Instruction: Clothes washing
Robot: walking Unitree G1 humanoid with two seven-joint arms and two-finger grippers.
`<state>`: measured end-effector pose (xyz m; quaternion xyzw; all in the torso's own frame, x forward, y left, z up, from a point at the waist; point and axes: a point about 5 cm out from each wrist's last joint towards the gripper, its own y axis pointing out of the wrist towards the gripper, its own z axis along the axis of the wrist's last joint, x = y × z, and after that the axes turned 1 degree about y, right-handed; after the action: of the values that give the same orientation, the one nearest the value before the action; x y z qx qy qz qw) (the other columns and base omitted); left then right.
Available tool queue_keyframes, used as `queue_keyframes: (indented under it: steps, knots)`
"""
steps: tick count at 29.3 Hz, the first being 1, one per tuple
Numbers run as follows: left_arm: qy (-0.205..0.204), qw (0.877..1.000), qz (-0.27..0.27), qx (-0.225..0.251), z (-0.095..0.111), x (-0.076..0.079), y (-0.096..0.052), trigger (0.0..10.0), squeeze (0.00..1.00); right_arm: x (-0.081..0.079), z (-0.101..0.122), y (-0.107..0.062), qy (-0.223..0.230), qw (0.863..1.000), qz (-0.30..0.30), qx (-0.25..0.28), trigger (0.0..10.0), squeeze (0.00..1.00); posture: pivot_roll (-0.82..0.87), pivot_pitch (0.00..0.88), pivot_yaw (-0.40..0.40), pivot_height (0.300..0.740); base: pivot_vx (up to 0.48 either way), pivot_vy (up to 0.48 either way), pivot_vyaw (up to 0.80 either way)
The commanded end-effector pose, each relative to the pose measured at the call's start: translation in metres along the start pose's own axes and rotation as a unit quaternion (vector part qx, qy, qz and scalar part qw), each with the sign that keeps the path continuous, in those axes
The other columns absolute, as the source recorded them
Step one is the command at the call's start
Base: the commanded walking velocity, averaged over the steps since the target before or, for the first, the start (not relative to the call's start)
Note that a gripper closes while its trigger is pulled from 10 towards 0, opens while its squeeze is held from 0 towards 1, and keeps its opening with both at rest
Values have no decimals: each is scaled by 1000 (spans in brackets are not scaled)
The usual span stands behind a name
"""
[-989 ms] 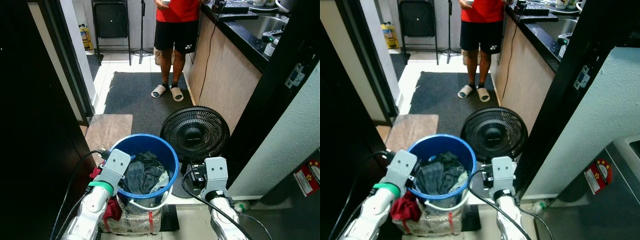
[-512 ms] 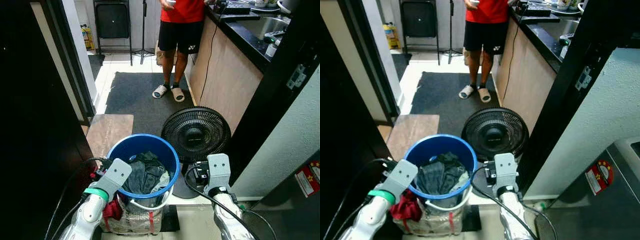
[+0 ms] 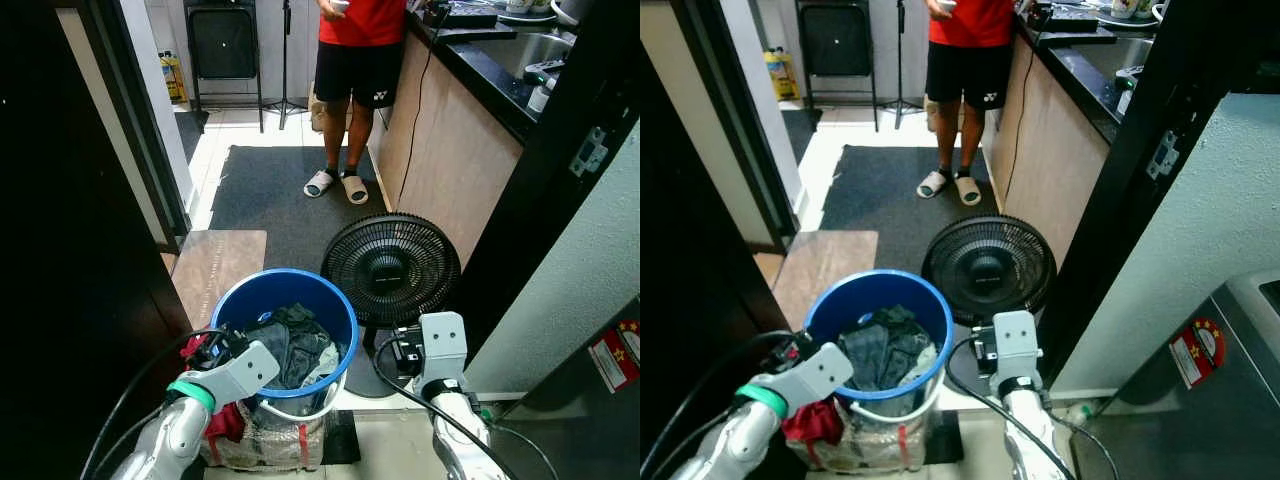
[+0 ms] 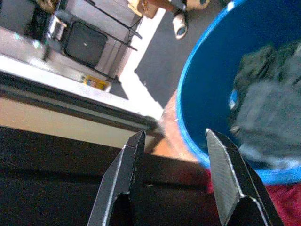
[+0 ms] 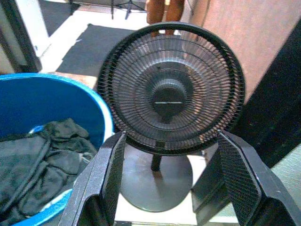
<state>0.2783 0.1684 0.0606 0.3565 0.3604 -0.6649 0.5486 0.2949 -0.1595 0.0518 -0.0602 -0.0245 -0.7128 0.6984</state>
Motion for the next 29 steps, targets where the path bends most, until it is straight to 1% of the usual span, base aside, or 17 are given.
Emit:
queue_keyframes:
  steps: [1, 2, 7, 9, 10, 11, 12, 13, 14, 17, 19, 20, 24, 25, 26, 28, 29]
  knots:
    - [25, 1000, -9, -2, 0, 5, -2, 10000, 0, 0, -2, -2, -1, 1000, 2, -7, 10000, 0, -26, 10, 62, 740, 0, 0, 0]
    - [35, 999, -9, -3, 0, 6, -2, 10000, 0, -1, -2, -2, -2, 1000, 4, -6, 10000, 0, -28, 9, 62, 740, 0, 0, 0]
    - [46, 999, -7, -7, -3, 8, -5, 10000, 0, -2, 0, -2, -3, 1000, 6, -4, 10000, 0, -28, 13, 62, 740, 0, 0, 0]
    - [61, 998, 9, -8, -7, 5, -5, 10000, 0, -3, 0, -2, -3, 1000, 6, -4, 10000, 0, -29, 16, 63, 740, 0, 0, 0]
    - [61, 998, 9, -8, -7, 5, -5, 10000, 0, -3, 0, -2, -3, 1000, 6, -4, 10000, 0, -29, 16, 63, 740, 0, 0, 0]
    - [66, 998, 12, 8, -6, 3, -5, 10000, 0, -3, 0, -3, -2, 1000, 6, -4, 10000, 0, -28, 17, 64, 740, 0, 0, 0]
    - [74, 997, 15, 35, -5, 1, -4, 10000, 0, -3, -1, -3, -2, 1000, 6, -6, 10000, 0, -28, 17, 64, 740, 0, 0, 0]
    - [74, 997, 15, 35, -5, 1, -4, 10000, 0, -3, -1, -3, -2, 1000, 6, -6, 10000, 0, -28, 17, 64, 740, 0, 0, 0]
    - [95, 993, 9, 72, -3, -3, -2, 10000, 0, -3, -2, -5, -1, 1000, 7, -8, 10000, 0, -23, 23, 63, 740, 0, 0, 0]
    - [103, 991, 6, 83, -3, -4, -1, 10000, 0, -4, -2, -5, -1, 1000, 7, -8, 10000, 0, -23, 23, 63, 740, 0, 0, 0]
    - [104, 991, 6, 83, -3, -4, -1, 10000, 0, -4, -2, -5, 0, 1000, 8, -9, 10000, 0, -23, 23, 63, 740, 0, 0, 0]
    - [110, 989, 13, 94, -2, -5, -1, 10000, 0, -4, -3, -5, 0, 1000, 8, -10, 10000, 0, -23, 23, 63, 740, 0, 0, 0]
    - [110, 989, 13, 94, -2, -5, -1, 10000, 0, -4, -3, -5, 0, 1000, 8, -10, 10000, 0, -23, 23, 63, 740, 0, 0, 0]
    - [114, 988, 19, 103, -1, -6, -2, 10000, 0, -5, -3, -6, 0, 1000, 9, -10, 10000, 0, -18, 26, 63, 740, 0, 0, 0]
    - [76, 994, -5, 80, -5, -2, -3, 10000, 0, -6, -2, -6, 1, 1000, 10, -11, 10000, 0, -14, 29, 64, 740, 0, 0, 0]
    - [76, 994, -5, 80, -5, -2, -3, 10000, 0, -6, -2, -6, 1, 1000, 10, -11, 10000, 0, -14, 29, 64, 740, 0, 0, 0]
    - [40, 998, -10, 41, -10, 2, -4, 10000, 0, -7, -2, -6, 2, 1000, 11, -11, 10000, 0, -14, 31, 64, 740, 0, 0, 0]
